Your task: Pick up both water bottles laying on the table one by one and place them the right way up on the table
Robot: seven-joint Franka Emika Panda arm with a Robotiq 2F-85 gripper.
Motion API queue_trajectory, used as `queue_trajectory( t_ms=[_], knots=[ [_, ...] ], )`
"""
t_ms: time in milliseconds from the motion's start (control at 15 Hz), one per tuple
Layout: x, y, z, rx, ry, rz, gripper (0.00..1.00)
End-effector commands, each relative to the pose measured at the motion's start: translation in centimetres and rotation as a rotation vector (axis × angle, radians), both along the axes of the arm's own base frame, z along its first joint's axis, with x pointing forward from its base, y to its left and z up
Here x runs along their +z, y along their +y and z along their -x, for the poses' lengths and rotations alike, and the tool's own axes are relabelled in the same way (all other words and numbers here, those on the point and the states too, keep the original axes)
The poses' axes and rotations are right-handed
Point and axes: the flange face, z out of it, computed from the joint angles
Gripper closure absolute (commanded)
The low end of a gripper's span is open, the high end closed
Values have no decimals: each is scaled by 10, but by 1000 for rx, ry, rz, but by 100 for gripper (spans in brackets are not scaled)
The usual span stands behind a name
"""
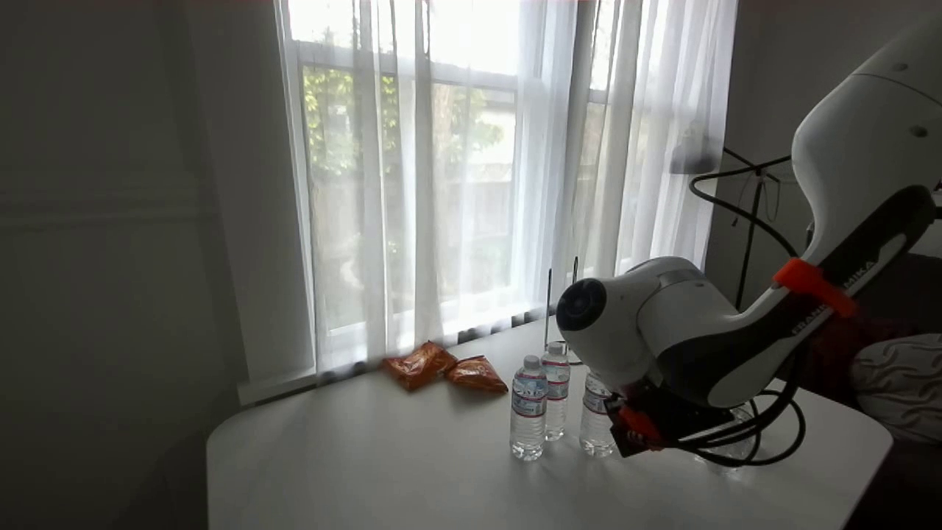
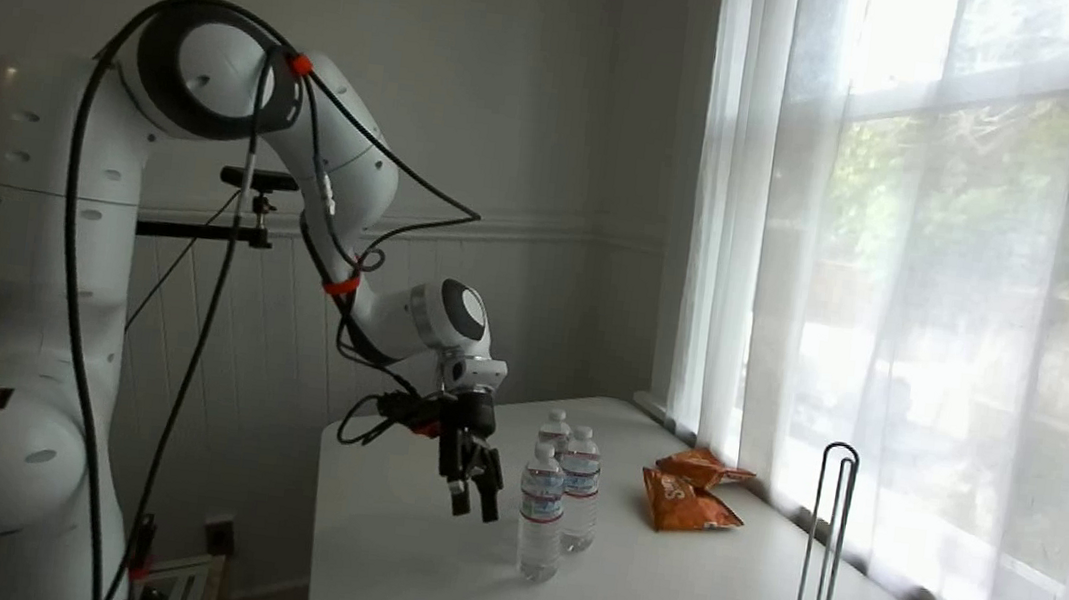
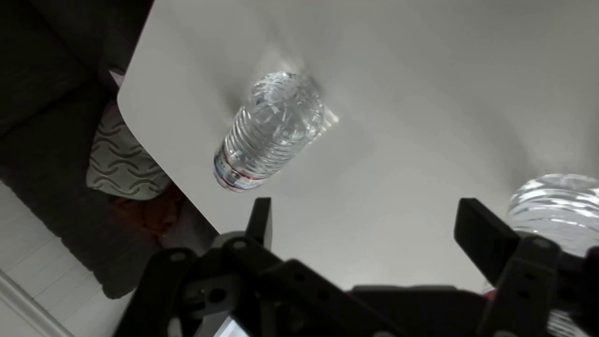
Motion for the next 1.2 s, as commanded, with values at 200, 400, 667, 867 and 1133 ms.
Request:
queue_trajectory(
  t_ms=[200, 400, 667, 867, 1133],
  knots=[
    [18, -75, 32, -40, 19, -13, 0],
    [20, -104, 43, -40, -18, 11, 0],
    [15, -102, 35, -67, 6, 19, 0],
    [16, -102, 37, -65, 4, 19, 0],
    [14, -119, 37, -123, 31, -43, 0]
  ],
)
